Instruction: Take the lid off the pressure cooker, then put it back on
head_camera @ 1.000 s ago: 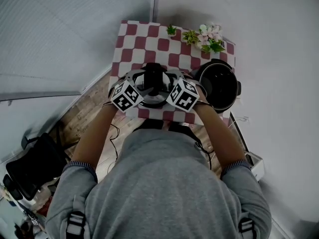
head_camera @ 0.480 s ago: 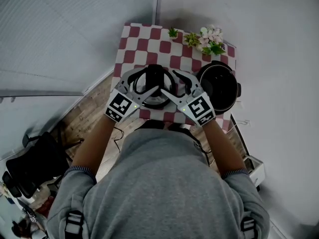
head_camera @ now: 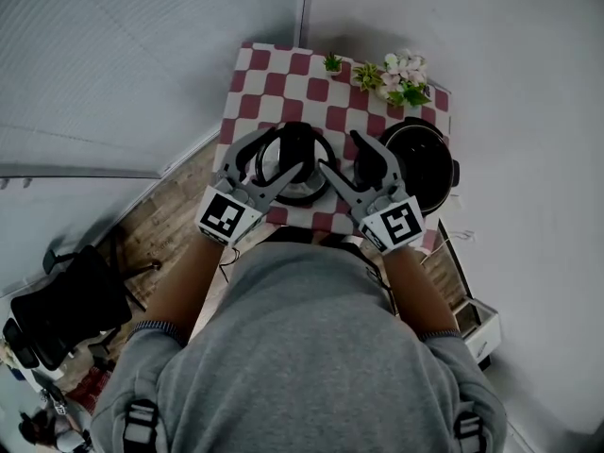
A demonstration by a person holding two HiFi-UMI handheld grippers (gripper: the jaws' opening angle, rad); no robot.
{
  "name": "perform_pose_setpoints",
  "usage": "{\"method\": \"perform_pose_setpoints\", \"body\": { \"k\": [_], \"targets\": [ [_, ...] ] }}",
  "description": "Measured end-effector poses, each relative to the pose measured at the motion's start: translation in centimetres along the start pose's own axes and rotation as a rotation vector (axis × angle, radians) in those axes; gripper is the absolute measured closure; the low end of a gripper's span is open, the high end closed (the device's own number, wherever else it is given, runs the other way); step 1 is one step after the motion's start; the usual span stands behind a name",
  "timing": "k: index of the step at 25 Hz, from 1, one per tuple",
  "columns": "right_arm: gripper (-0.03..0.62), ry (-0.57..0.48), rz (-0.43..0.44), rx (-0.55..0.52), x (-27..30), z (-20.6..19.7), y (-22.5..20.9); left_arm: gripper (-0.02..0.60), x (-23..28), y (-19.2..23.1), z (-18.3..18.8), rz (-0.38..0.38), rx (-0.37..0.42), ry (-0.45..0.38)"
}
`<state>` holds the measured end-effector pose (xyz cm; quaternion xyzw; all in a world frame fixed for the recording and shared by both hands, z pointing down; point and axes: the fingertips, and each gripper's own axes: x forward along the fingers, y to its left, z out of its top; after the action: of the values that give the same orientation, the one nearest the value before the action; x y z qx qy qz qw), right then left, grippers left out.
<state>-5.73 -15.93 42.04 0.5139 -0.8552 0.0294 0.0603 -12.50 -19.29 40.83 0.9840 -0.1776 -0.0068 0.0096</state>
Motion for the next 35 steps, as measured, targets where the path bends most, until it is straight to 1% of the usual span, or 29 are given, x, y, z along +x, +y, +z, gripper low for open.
{"method": "perform_pose_setpoints", "body": {
  "k": [2, 4, 13, 17, 20, 22, 25, 28, 30, 32, 35],
  "targets": [
    [0.276, -0.018, -0.009, 0.002, -0.1, 0.1, 0.0, 0.268, -0.3, 0.3, 0.5, 0.026, -0.004, -0.026],
    [0.276, -0.022, -0.014, 0.007, -0.1, 0.0, 0.2, 0.268, -0.4, 0.5, 0.8, 0.036, -0.003, -0.036],
    [0.276, -0.018, -0.014, 0.003, 0.2, 0.0, 0.2, 0.268, -0.6, 0.5, 0.2, 0.037, 0.005, -0.022],
    [0.276, -0.018, -0.02, 0.007, 0.3, -0.1, -0.1, 0.268, -0.6, 0.8, 0.3, 0.041, 0.016, -0.025],
    [0.276, -0.002, -0.012, 0.011, 0.5, -0.4, -0.2, 0.268, -0.7, 1.4, 0.1, 0.049, 0.022, -0.013],
    [0.275, 0.023, -0.003, 0.016, 0.7, -0.7, -0.3, 0.268, -0.7, 1.7, -0.3, 0.037, 0.031, 0.018],
    [0.272, 0.051, 0.008, 0.021, 1.0, -1.3, -0.4, 0.27, -0.4, 1.6, -1.5, -0.004, 0.059, 0.084],
    [0.272, 0.087, 0.027, 0.021, 1.7, -1.8, -0.4, 0.27, -0.1, 1.7, -2.2, -0.027, 0.07, 0.125],
    [0.272, 0.135, 0.05, 0.02, 2.2, -2.3, -0.2, 0.271, 0.1, 1.7, -2.8, -0.054, 0.079, 0.164],
    [0.272, 0.199, 0.083, 0.009, 2.7, -2.9, 0.1, 0.27, 0.4, 1.4, -3.6, -0.097, 0.097, 0.218],
    [0.27, 0.308, 0.15, -0.048, 3.4, -4.0, 0.8, 0.27, 0.8, 1.3, -4.7, -0.146, 0.157, 0.291]
  ]
}}
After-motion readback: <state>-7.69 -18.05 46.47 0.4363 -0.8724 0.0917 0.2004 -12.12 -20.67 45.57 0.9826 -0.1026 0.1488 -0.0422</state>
